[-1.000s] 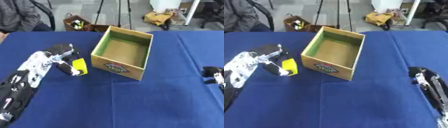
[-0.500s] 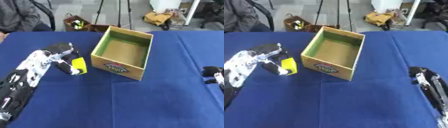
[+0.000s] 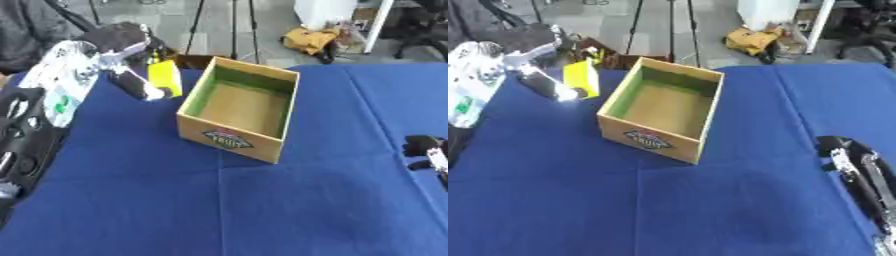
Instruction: Pick up objects on the table and place them in the box.
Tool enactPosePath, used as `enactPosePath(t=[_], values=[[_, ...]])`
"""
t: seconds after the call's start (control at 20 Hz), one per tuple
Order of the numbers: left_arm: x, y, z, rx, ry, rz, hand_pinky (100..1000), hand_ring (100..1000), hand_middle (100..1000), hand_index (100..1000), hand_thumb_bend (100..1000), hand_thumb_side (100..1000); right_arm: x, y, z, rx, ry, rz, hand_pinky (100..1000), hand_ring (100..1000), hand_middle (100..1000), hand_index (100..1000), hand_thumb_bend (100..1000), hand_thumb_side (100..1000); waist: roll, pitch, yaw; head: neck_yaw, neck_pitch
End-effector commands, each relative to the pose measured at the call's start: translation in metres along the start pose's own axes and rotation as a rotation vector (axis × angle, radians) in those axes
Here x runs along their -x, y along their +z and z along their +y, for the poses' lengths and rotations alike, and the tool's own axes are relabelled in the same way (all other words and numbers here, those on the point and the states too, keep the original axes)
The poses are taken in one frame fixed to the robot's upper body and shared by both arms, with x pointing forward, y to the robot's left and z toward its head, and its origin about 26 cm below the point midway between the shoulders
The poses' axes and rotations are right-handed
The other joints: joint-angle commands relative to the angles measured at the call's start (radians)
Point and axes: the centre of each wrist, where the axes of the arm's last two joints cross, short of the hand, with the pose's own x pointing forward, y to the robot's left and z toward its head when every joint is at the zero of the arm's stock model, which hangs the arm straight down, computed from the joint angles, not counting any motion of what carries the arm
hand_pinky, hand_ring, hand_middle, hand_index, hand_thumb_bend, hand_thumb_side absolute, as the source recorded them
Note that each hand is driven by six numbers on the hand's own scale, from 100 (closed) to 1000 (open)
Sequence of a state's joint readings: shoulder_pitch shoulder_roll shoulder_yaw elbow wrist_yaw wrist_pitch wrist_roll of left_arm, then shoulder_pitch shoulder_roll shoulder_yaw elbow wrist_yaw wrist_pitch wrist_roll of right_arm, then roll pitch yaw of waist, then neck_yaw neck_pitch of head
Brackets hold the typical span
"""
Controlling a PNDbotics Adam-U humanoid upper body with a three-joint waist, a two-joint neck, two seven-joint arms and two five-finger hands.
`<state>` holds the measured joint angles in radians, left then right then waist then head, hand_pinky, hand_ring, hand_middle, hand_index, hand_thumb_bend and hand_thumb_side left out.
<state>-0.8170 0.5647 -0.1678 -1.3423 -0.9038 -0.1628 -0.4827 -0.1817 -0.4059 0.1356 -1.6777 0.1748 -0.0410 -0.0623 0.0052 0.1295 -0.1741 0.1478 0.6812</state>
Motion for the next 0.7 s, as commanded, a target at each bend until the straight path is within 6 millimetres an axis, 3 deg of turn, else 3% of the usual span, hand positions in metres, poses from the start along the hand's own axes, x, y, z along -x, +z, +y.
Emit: enactPosePath(t=[0.05,0.35,0.5,0.7], values=[[0.004,0.001,0.013,-0.026,-0.02,0.008,432,360,286,503,421,380,-0.004,-0.004,-0.007,0.008,0.012,-0.018,615,721,661,785,100,980,-0.001,-0.011,0.0,-0.001,-0.011],[0.005,0.0,0.012,-0.027,-0.021,0.006,433,362,286,503,417,381,-0.004,-0.004,-0.007,0.008,0.012,-0.019,615,721,661,785,100,979,-0.001,-0.011,-0.001,0.0,-0.012],[-0.012,-0.018,0.014,-0.044,-0.022,-0.038,439,366,299,504,423,377,-0.008,-0.007,-0.002,-0.016,-0.001,-0.037,615,721,661,784,100,980,-0.008,-0.006,-0.035,0.042,-0.023],[-0.036,-0.049,0.018,-0.075,-0.013,-0.061,438,366,298,501,425,377,-0.01,-0.009,-0.001,-0.022,-0.004,-0.045,615,721,661,784,100,981,-0.007,0.003,-0.045,0.05,-0.034]])
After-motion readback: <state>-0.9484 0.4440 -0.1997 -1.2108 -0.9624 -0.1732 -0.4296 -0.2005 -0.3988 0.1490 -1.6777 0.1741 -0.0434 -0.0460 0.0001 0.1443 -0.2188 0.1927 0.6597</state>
